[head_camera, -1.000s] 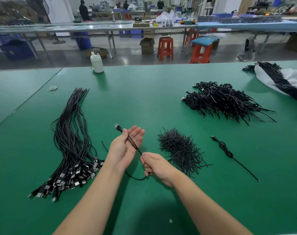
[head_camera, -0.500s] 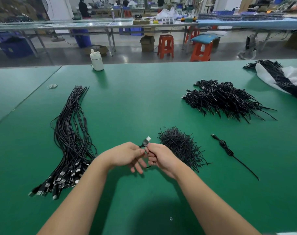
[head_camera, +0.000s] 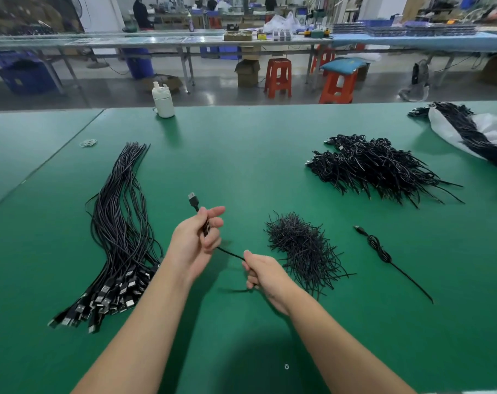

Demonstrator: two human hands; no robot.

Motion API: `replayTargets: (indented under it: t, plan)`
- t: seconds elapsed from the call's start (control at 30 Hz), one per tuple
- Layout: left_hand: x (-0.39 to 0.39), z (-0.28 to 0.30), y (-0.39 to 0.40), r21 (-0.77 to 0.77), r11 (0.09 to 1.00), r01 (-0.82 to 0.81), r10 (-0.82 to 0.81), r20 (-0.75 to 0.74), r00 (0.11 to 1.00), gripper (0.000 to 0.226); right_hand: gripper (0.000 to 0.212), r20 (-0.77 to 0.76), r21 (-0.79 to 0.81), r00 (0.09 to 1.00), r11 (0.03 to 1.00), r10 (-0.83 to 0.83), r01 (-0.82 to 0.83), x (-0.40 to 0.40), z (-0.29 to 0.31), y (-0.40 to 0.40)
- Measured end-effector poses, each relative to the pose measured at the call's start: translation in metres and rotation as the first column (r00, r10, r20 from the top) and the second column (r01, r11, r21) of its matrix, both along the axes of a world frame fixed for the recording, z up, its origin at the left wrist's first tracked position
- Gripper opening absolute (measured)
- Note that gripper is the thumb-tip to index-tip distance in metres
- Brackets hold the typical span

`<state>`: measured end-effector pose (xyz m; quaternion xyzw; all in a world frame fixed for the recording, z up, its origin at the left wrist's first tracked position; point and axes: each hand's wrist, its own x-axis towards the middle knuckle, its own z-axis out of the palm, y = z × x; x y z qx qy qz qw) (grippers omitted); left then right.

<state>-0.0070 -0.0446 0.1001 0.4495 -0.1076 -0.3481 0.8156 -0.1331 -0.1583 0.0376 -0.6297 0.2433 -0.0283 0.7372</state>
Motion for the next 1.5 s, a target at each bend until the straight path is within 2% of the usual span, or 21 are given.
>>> replayTargets:
  t: [0.07,0.1,0.17,0.23,0.27,0.33,0.4,0.47,0.57,0.67,0.77,0.87,1.0,1.07,1.1,1.2,1.3,1.5]
  plan:
    - [0.004,0.002,0.012,0.099,0.977,0.188,-0.203,0.163,0.966,0.035,0.038,-0.012,0.200,0.994,0.973,-0.112,0.112,-0.001,0.001,-0.004]
    - [0.006,0.002,0.018,0.226,0.933,0.279,-0.333,0.258,0.907,0.036,0.037,-0.011,0.286,0.987,0.945,-0.162,0.159,0.000,0.003,-0.008]
    - [0.006,0.001,0.026,0.561,0.755,0.340,-0.597,0.375,0.709,0.039,0.038,0.006,0.372,0.977,0.907,-0.213,0.196,0.001,0.009,-0.015]
    - [0.002,-0.003,0.027,0.762,0.564,0.318,-0.762,0.331,0.557,0.040,0.037,0.038,0.398,0.977,0.900,-0.212,0.180,0.003,0.017,-0.016]
    - [-0.001,-0.006,0.025,0.804,0.510,0.305,-0.794,0.302,0.528,0.039,0.037,0.055,0.399,0.978,0.902,-0.202,0.164,0.005,0.021,-0.016]
    - [-0.008,-0.013,0.019,0.844,0.469,0.261,-0.804,0.286,0.521,0.037,0.037,0.083,0.371,0.983,0.920,-0.166,0.124,0.008,0.027,-0.013]
    - [-0.012,-0.021,0.014,0.846,0.486,0.219,-0.774,0.300,0.557,0.035,0.036,0.109,0.309,0.987,0.948,-0.119,0.080,0.009,0.031,-0.011]
    - [-0.014,-0.027,0.010,0.787,0.583,0.202,-0.681,0.339,0.649,0.034,0.035,0.129,0.240,0.989,0.970,-0.072,0.039,0.008,0.032,-0.008]
    - [-0.014,-0.029,0.003,0.558,0.813,0.164,-0.411,0.352,0.841,0.033,0.032,0.121,0.110,0.993,0.994,0.011,-0.024,0.002,0.033,-0.004]
    - [-0.016,-0.028,-0.005,0.307,0.948,0.082,-0.149,0.202,0.968,0.036,0.030,0.085,-0.026,0.990,0.994,0.112,-0.110,-0.003,0.030,0.006]
    - [-0.023,-0.024,-0.014,0.149,0.985,0.087,-0.091,0.022,0.996,0.037,0.032,0.029,-0.196,0.989,0.971,0.143,-0.134,-0.004,0.028,0.013]
    - [-0.028,-0.022,-0.018,0.051,0.996,0.074,-0.070,-0.068,0.995,0.033,0.030,-0.002,-0.357,0.992,0.927,0.124,-0.116,-0.003,0.028,0.011]
    - [-0.030,-0.020,-0.017,0.037,0.999,0.003,0.001,-0.097,0.995,0.026,0.026,-0.041,-0.429,0.997,0.900,0.063,-0.075,0.001,0.025,0.011]
    - [-0.031,-0.019,-0.018,0.051,0.999,-0.004,0.008,-0.065,0.998,0.025,0.015,-0.063,-0.486,0.998,0.872,0.023,-0.051,0.003,0.021,0.011]
    - [-0.032,-0.019,-0.018,0.058,0.998,0.005,-0.002,-0.045,0.999,0.025,0.009,-0.042,-0.482,0.999,0.876,0.020,-0.037,0.003,0.020,0.011]
    - [-0.034,-0.022,-0.016,0.059,0.996,0.062,-0.061,-0.013,0.998,0.025,0.048,0.097,-0.257,0.994,0.966,0.044,-0.018,0.001,0.022,0.008]
    - [-0.033,-0.024,-0.013,0.075,0.989,0.126,-0.128,0.015,0.992,0.033,0.066,0.189,-0.075,0.981,0.997,0.033,-0.019,0.000,0.021,0.005]
    - [-0.032,-0.021,-0.008,0.127,0.959,0.252,-0.259,0.036,0.965,0.027,0.082,0.185,0.083,0.981,0.996,-0.054,0.039,-0.002,0.017,0.007]
